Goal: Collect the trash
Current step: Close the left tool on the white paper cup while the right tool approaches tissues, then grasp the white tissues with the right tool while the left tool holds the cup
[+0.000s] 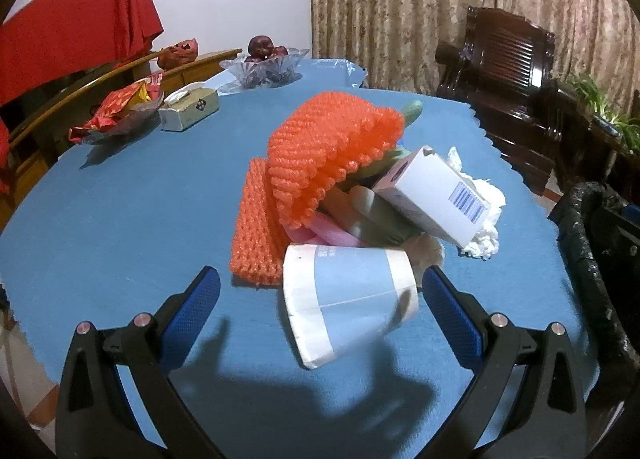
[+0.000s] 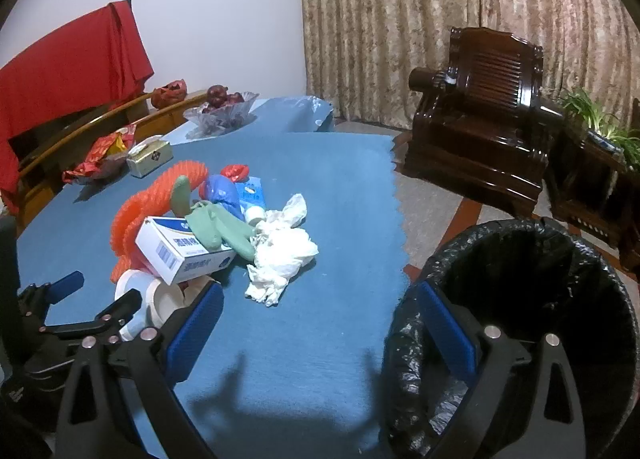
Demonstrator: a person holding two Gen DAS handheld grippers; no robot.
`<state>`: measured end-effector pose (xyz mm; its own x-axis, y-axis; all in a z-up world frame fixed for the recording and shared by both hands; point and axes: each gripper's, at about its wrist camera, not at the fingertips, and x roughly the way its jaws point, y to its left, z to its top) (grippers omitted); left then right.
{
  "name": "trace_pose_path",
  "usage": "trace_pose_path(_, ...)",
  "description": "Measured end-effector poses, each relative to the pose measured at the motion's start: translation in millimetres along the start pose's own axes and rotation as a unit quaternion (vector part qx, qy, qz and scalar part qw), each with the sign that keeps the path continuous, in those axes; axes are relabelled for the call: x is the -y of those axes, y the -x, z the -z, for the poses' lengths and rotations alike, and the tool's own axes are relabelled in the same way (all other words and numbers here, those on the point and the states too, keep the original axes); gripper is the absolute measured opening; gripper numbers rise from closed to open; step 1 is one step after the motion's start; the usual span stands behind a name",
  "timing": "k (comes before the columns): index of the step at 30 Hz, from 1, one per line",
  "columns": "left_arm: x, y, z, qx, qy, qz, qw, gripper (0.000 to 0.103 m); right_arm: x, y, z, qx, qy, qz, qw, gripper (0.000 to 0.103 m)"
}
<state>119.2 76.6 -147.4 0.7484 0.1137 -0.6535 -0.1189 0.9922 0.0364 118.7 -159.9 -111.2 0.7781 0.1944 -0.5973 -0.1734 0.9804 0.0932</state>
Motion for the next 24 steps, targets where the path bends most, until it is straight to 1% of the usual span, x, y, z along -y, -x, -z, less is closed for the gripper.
trace_pose_path(8, 5.9, -19.9, 3.6, -0.028, -0.002, 0.002, 0.9996, 0.098, 0.8, -10.4, 0.6, -0.007, 0.001, -0.002, 1.0, 0.095)
trace_pose_path(9, 5.8, -20.7, 4.3, -0.03, -0.003, 0.003, 0.9995, 0.095, 0.8, -11.3, 0.6, -0.009, 0.001, -0.002, 1.0, 0.095)
trace_pose_path(10, 5.0, -19.7, 4.5, -0.029, -0.002, 0.007, 0.9995, 0.092, 1.0, -11.4, 1.3, -0.009, 0.001, -0.001, 1.0, 0.095)
trace_pose_path(12, 3.8, -16.9, 3.7, -0.025, -0.002, 0.02, 0.9995, 0.07, 0.8, -13.0, 1.5, -0.01, 0.001, -0.001, 1.0, 0.095)
trace_pose_path(13, 4.6, -16.1, 3.6, -0.025, -0.002, 0.025, 0.9994, 0.065, 0.5, -14.1, 1.4, -0.011, 0.001, -0.001, 1.0, 0.096)
trace_pose_path(15, 3.6, -14.7, 3.5, -0.028, 0.002, 0.043, 0.9987, 0.05, -0.2, -14.9, 1.3, -0.011, 0.002, -0.002, 1.0, 0.096)
trace_pose_path(18, 1.7, -8.7, 3.6, -0.027, 0.006, 0.051, 0.9983, 0.039, -2.4, -15.8, 0.0, -0.01, 0.004, -0.003, 1.0, 0.096)
trace_pose_path(20, 0.1, -3.5, 4.1, -0.024, 0.006, 0.06, 0.9979, 0.033, -4.8, -16.6, -1.2, -0.01, 0.006, -0.004, 1.0, 0.096)
trace_pose_path(22, 0.3, -1.5, 5.6, -0.027, 0.003, 0.063, 0.9976, 0.033, -7.0, -17.8, -1.6, -0.011, 0.008, -0.006, 1.0, 0.096)
trace_pose_path(23, 1.0, -1.6, 7.8, -0.03, -0.001, 0.059, 0.9978, 0.036, -7.8, -18.2, -1.2, -0.012, 0.008, -0.007, 1.0, 0.096)
trace_pose_path(24, 0.7, -2.3, 8.9, -0.031, -0.003, 0.053, 0.9981, 0.05, -8.7, -18.2, -1.0, -0.012, 0.009, -0.008, 1.0, 0.096)
